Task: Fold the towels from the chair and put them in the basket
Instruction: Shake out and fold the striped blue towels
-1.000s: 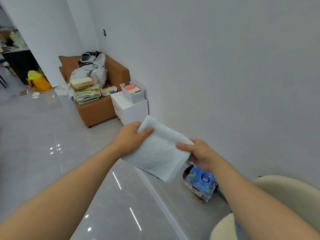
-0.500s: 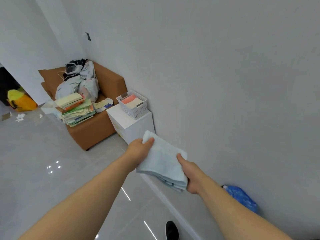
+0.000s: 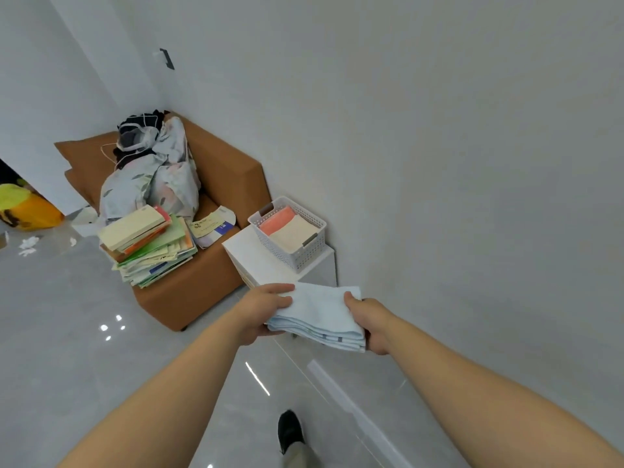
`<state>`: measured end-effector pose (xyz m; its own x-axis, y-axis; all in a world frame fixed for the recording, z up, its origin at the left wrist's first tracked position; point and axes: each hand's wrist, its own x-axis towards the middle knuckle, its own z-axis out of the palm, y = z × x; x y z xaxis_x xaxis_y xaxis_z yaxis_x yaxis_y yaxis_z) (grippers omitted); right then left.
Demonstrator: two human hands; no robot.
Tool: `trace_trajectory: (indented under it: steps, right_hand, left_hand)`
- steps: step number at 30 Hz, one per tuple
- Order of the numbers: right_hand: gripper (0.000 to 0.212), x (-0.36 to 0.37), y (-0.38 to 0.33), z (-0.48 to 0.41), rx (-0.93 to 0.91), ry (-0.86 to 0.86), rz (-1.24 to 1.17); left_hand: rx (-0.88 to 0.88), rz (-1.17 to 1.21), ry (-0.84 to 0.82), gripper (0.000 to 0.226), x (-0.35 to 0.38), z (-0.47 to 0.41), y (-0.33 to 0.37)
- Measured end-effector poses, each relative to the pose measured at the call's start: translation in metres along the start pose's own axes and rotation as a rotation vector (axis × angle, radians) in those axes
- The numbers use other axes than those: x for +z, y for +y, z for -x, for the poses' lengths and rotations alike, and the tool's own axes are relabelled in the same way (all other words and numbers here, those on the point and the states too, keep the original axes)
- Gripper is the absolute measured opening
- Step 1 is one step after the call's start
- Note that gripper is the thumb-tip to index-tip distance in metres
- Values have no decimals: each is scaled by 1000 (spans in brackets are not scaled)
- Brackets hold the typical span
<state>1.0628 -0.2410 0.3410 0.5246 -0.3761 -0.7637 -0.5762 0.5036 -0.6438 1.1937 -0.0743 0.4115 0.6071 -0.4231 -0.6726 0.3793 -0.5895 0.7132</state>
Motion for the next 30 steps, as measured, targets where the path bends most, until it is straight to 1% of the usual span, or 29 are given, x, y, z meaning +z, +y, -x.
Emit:
trace_trajectory:
  steps: [3,4,5,7,8,12,17,19,21,22,24,26,27,30]
  right_hand:
    - [36,41,-46,-45,14,-15,-1]
    - [37,53,-60,-56,20,-11,-16]
    - [41,64,-74,-66,26,2,-20]
    - [56,81,-100,-88,15,9,-15]
    - [59,89,-111,-102,13,15,-19]
    - [39,112,-153,-158,68,19,-27]
    - [21,119,-206,-239,180,-53,-111]
    - [28,119,-227,-271,236,-73,-102]
    - [43,125,-242,-296,282,-65,-92]
    - [50,129,-251,-306,286,-52,-71]
    - [62,137,-266,-327,258,11,-18]
    - [76,144,-276,-350,202,88,51]
    - [82,148,-278,-359,181,116,95]
    - [86,166,-273,-398,148,187,236]
  left_hand:
    - [-3,-21,-18,28,-46,-71,34]
    - [-23,-32,-40,29,-61,-94,45]
    - [-52,-50,-69,28,-76,-115,57]
    - [-110,-91,-134,27,-102,-158,82]
    - [-141,-100,-161,27,-114,-179,96]
    - [-257,-168,-250,30,-144,-261,143]
    - [-356,-216,-260,37,-161,-359,188]
    - [-410,-238,-271,41,-168,-390,203]
    - [-440,-334,-310,48,-174,-418,217]
    - [-427,-402,-327,52,-177,-433,223]
    - [-329,-528,-339,56,-179,-465,234]
    - [-181,-599,-363,63,-177,-496,239]
    - [-80,-636,-379,66,-177,-510,238]
    - [197,-798,-472,74,-172,-565,228]
